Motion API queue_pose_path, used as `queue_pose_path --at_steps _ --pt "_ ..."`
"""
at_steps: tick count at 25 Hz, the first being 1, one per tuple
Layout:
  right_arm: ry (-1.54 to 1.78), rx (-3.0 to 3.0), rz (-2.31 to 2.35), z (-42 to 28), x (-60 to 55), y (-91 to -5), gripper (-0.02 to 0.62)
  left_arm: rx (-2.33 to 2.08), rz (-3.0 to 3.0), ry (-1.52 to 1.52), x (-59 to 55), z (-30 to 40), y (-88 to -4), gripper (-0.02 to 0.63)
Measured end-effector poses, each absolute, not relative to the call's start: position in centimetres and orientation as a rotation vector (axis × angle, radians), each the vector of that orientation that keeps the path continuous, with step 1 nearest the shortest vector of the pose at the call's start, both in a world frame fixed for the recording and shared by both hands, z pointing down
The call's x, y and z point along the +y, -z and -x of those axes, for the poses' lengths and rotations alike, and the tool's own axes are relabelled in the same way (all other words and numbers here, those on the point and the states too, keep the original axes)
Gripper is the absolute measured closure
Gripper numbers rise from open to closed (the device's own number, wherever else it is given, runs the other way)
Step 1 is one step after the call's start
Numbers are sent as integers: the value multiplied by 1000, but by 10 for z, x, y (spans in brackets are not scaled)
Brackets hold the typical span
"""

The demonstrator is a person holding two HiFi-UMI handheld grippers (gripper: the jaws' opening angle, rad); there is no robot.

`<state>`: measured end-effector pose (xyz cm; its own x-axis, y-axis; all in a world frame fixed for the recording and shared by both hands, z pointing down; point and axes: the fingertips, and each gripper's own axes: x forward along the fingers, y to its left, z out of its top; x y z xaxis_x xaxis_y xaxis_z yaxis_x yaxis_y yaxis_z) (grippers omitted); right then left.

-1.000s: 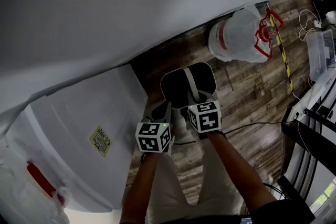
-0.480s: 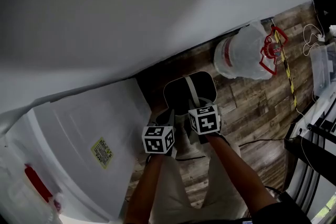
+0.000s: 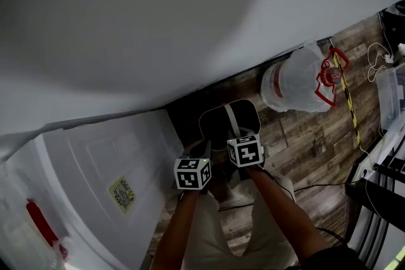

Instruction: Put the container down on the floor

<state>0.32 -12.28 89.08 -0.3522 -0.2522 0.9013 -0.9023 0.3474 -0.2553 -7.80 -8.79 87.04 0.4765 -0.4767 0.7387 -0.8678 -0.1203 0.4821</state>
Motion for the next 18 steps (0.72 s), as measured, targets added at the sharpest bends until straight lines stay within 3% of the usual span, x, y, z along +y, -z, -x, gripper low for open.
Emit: queue_pose_path --at_steps 18 --pt "-988 -1829 -1023 -8 -153 -938 561 -1185 -1756 -520 -116 81 -913 589"
